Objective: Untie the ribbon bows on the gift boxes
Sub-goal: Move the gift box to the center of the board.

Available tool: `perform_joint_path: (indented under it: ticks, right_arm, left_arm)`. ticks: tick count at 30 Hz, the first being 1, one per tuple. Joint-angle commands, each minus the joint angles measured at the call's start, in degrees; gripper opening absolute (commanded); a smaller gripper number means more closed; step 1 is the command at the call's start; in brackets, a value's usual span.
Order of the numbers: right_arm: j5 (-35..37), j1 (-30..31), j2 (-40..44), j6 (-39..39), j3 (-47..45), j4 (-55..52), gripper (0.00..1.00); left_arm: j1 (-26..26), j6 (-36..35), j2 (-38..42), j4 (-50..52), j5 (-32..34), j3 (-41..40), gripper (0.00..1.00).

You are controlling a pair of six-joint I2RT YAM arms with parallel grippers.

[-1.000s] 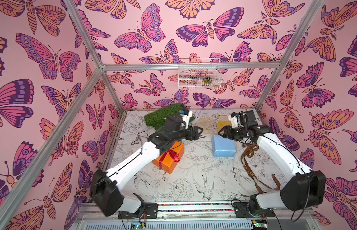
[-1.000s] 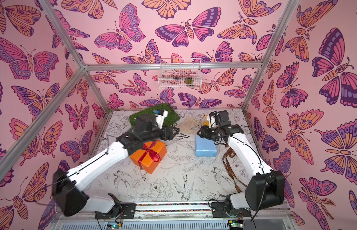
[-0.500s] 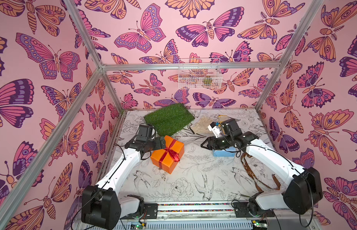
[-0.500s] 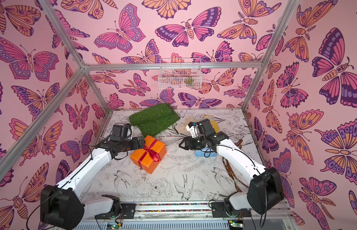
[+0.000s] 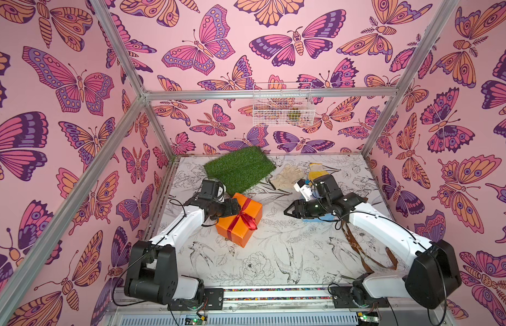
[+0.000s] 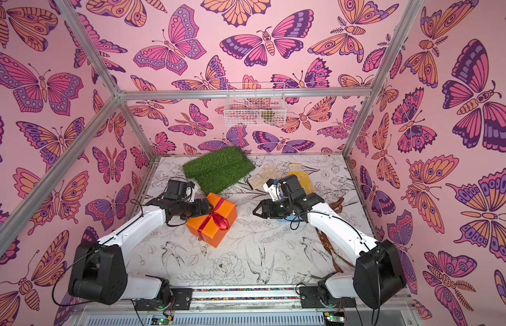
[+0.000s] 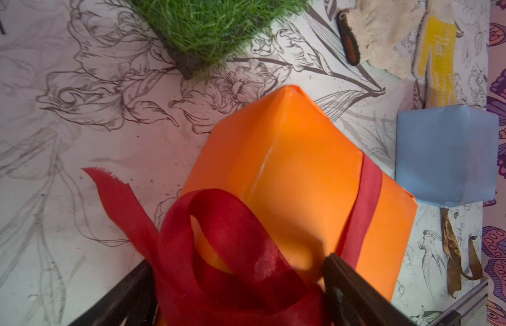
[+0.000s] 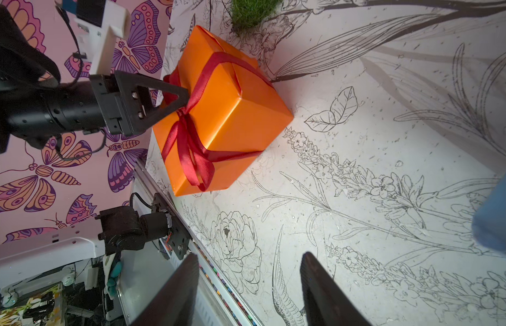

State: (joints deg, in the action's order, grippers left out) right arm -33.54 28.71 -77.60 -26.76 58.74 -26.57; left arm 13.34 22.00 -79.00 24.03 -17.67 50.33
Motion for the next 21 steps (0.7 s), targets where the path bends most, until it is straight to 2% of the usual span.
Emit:
perform_joint_path:
  ticks: [1,6,12,15,21]
  right_arm:
    - [-0.13,0.29,1.97,0.18,-1.64,-0.33,0.59]
    - [1.52,0.29,3.73,-1.47,-4.86,0.62,0.59]
    - [3.48,0.23,3.34,-4.35,-6.24,0.52,0.54]
    - [6.21,0.22,4.91,-6.49,-8.26,0.86,0.51]
    - [8.56,0.21,8.74,-10.09,-13.47,3.82,0.44]
  left_arm:
    - [4.29,4.64,3.64,-1.1,-0.43,-3.43,0.89]
    - [13.76,13.83,8.78,-5.69,6.42,-7.0,0.88]
    - [24.1,22.06,9.02,-11.62,12.74,-7.86,0.89]
    - [26.19,21.97,7.92,-11.8,14.14,-6.91,0.89]
    - [26.18,18.69,8.14,-11.54,17.39,-6.34,0.9]
